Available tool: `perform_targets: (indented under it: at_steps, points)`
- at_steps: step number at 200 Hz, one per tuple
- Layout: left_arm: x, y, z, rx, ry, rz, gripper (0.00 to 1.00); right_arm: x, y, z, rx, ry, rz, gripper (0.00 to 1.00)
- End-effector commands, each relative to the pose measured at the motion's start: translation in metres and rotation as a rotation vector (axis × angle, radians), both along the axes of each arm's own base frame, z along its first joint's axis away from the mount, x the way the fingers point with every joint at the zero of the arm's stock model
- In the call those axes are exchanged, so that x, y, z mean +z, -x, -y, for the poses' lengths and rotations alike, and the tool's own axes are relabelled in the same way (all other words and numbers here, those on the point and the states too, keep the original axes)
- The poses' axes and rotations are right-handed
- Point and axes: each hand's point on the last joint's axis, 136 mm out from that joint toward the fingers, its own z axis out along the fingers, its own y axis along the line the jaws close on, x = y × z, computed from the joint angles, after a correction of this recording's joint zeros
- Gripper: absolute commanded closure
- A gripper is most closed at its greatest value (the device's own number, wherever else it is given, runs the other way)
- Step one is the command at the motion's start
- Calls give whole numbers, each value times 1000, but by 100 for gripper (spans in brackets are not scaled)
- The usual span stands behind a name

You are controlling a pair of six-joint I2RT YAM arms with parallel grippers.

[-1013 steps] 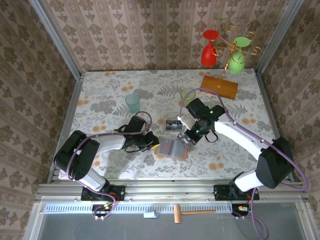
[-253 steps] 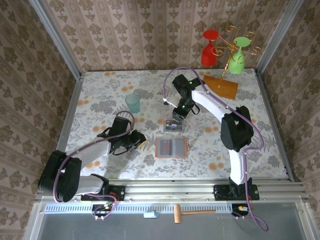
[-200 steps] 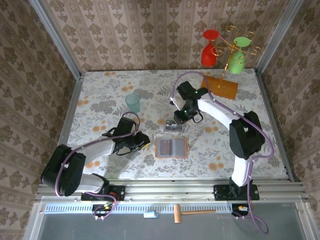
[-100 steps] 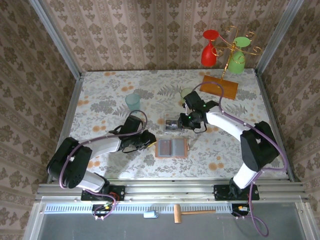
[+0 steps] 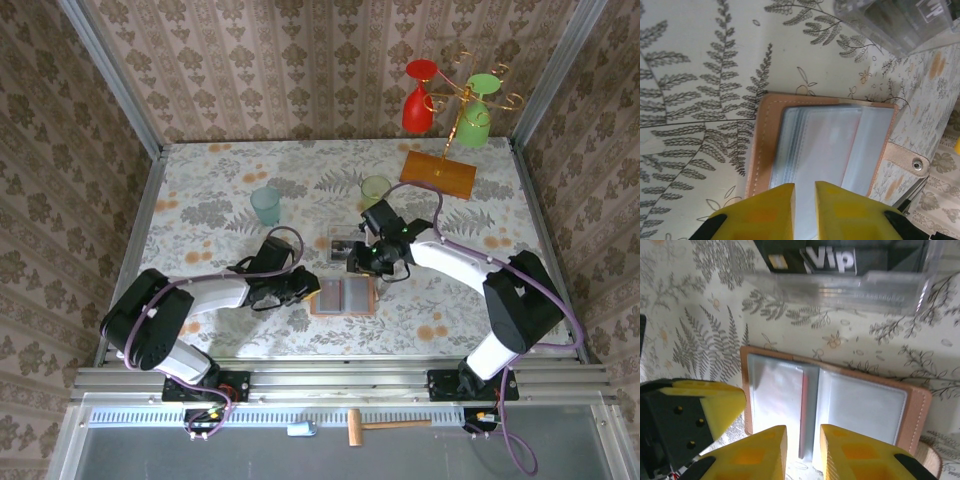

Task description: Take the credit cards out of the card holder

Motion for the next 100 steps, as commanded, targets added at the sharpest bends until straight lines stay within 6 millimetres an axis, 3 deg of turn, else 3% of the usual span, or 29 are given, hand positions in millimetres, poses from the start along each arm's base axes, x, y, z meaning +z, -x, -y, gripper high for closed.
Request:
perform_targets:
  at_steps: [1, 100]
  points:
    - [-4, 2, -3, 7, -23, 0, 82, 4, 8, -3, -3, -16, -7, 76]
    - [-12, 8, -8, -5, -66, -10, 86, -6, 23, -13, 17, -72, -78, 76]
